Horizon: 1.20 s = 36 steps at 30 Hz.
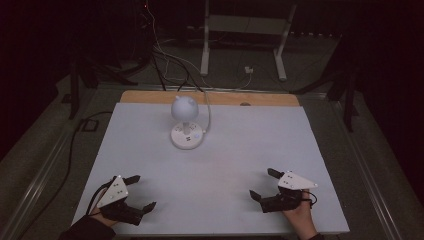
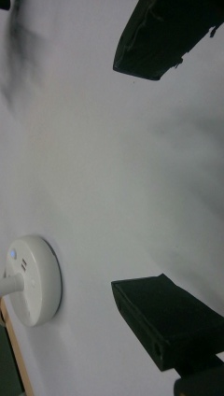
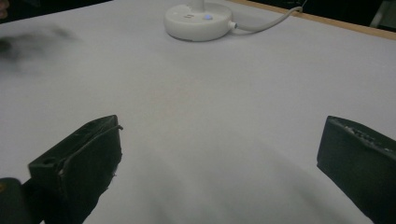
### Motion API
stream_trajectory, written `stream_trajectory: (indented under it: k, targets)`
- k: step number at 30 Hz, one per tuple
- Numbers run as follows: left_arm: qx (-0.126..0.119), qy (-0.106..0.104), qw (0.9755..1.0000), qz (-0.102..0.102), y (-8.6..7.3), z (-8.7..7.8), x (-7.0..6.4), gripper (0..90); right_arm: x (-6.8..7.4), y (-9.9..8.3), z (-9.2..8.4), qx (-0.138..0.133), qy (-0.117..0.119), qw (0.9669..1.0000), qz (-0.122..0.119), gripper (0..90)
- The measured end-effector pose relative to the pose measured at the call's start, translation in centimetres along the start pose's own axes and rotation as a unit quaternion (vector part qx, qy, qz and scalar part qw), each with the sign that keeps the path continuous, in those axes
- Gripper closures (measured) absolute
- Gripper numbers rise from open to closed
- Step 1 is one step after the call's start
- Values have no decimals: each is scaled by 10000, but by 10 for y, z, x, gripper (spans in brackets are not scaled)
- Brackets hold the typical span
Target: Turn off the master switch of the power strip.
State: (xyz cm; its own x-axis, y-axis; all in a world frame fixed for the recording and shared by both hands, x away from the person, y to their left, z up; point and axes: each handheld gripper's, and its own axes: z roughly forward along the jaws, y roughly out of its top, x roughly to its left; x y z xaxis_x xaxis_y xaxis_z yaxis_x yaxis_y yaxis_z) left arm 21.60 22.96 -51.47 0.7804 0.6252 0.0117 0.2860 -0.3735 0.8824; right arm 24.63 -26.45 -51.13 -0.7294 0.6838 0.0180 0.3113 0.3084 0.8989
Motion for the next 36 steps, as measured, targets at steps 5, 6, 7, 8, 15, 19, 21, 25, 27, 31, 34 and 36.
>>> stream_trajectory:
  k: [5, 6, 7, 8, 15, 19, 21, 25, 27, 31, 34, 36]
  targets:
    - [34, -24, 10000, 5, 0, 0, 0, 4, 0, 0, 0, -5, -31, 10000, -51, 0]
    - [34, -24, 10000, 5, 0, 0, 0, 4, 0, 0, 0, -5, -31, 10000, -51, 0]
    - [47, -46, 10000, 2, 0, 0, 0, 4, 0, 0, 0, 7, -65, 10000, -69, 0]
    - [64, -84, 9999, -16, 0, 0, -1, 4, 0, 0, 0, 10, -64, 9999, -76, 0]
    - [97, -128, 9999, -46, 0, 0, 0, 4, 2, 0, 1, 61, -93, 9999, -85, 0]
    - [145, -169, 9997, -46, 0, 0, -1, 4, 2, 1, 1, 47, -135, 9999, -96, 0]
    - [172, -206, 9996, -57, 0, 1, -1, 3, 3, 1, 0, 30, -144, 9998, -105, 0]
    - [213, -235, 9995, -57, 1, 1, -2, 4, 3, 2, -1, -12, -176, 9998, -120, 0]
    - [258, -211, 9994, -58, 3, 2, -3, 4, 4, 2, -1, -28, -181, 9998, -116, 0]
    - [313, -304, 9990, -40, 10, 4, -6, 3, 5, 3, -1, -103, -230, 9997, -77, 0]
    - [325, -345, 9989, -35, 14, 4, -6, 3, 5, 3, -1, -109, -242, 9996, -74, 0]
    - [333, -355, 9988, 2, 19, 4, -6, 3, 6, 3, -1, -122, -247, 9996, -87, 0]
